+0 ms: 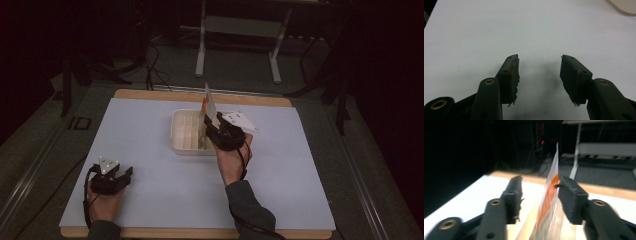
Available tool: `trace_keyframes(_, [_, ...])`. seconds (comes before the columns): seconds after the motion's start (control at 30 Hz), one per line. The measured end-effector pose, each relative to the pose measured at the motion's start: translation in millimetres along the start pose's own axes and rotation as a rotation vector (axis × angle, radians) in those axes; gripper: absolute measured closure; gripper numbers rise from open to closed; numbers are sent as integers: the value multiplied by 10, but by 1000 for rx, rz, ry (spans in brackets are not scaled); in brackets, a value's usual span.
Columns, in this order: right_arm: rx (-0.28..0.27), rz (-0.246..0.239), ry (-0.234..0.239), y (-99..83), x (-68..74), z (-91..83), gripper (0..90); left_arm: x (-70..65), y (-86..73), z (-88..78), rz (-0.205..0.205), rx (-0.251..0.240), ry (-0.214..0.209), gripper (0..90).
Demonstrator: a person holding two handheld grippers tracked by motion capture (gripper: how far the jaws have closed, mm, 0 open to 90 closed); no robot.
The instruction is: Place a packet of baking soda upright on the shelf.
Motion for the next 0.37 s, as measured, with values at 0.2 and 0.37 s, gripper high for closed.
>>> trace_keyframes(0.2, [167, -46, 80, -111, -176, -81, 386, 0, -1, -4, 0, -2, 3, 489])
trace_keyframes(0.37, [296, -119, 96, -279, -384, -181, 319, 0, -3, -6, 1, -4, 10, 484])
Point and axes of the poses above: each handheld gripper's, and its own axes: z roughly forward along the jaws, y roughly out of its top, x roughly to its left, the point moved 1 cm from there along z, roughly forward along the jaws, and after that the axes turned 3 degrees about -z, right-handed, at the moved point
